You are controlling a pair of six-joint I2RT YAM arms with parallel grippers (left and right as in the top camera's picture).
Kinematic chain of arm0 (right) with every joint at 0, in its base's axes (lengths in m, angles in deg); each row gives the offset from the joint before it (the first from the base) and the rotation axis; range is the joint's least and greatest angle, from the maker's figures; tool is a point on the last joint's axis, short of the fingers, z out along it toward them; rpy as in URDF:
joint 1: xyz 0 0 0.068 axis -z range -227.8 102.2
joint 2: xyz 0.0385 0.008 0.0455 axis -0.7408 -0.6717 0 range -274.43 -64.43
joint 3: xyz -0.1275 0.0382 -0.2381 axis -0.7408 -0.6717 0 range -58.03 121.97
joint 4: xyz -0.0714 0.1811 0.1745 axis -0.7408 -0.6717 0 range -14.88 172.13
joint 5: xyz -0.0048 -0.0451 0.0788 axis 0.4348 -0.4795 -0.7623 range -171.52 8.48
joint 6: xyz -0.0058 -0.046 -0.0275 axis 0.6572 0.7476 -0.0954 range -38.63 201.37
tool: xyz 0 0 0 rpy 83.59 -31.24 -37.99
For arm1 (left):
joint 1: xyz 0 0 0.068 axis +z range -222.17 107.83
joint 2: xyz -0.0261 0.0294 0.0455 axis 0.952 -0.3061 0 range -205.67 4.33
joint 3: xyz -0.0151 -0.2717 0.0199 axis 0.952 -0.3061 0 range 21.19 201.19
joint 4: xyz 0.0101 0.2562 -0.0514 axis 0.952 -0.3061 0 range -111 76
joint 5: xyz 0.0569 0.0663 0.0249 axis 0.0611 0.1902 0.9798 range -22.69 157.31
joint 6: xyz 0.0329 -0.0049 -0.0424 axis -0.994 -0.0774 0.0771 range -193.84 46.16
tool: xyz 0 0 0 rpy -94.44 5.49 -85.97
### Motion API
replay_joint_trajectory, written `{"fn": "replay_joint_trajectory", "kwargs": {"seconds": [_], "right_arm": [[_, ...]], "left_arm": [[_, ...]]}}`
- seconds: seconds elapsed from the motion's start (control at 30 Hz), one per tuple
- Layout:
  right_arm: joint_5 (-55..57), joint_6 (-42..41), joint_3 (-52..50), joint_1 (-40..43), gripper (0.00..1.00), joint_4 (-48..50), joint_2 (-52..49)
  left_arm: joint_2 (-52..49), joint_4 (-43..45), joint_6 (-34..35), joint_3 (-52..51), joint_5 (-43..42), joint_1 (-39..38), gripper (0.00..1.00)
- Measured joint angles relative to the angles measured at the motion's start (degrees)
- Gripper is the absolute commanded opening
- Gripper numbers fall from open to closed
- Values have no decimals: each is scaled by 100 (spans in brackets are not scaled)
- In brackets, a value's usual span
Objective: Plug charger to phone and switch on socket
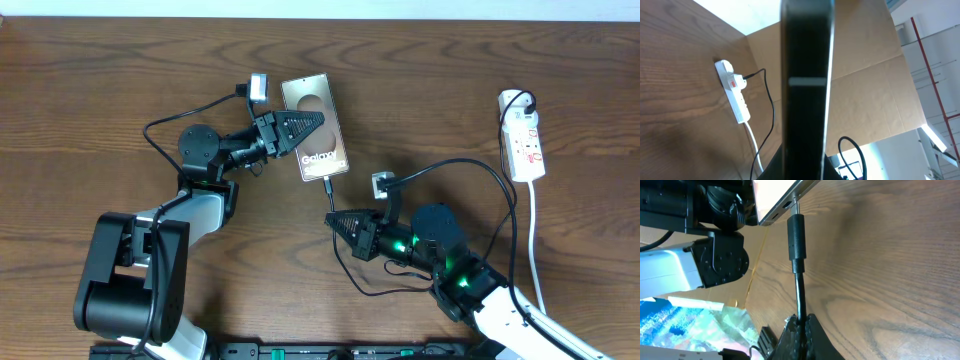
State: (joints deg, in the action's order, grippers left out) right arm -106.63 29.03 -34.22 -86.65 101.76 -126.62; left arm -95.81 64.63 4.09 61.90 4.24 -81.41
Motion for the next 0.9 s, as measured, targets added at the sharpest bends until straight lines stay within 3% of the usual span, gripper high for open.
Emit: {"fn": "replay_joint_trajectory", "kwargs": {"seconds": [0.9], "right_arm": [[-144, 4, 0, 0, 1, 13, 0]], "left_arm": [[0, 2, -151, 0, -2, 0, 8]]}}
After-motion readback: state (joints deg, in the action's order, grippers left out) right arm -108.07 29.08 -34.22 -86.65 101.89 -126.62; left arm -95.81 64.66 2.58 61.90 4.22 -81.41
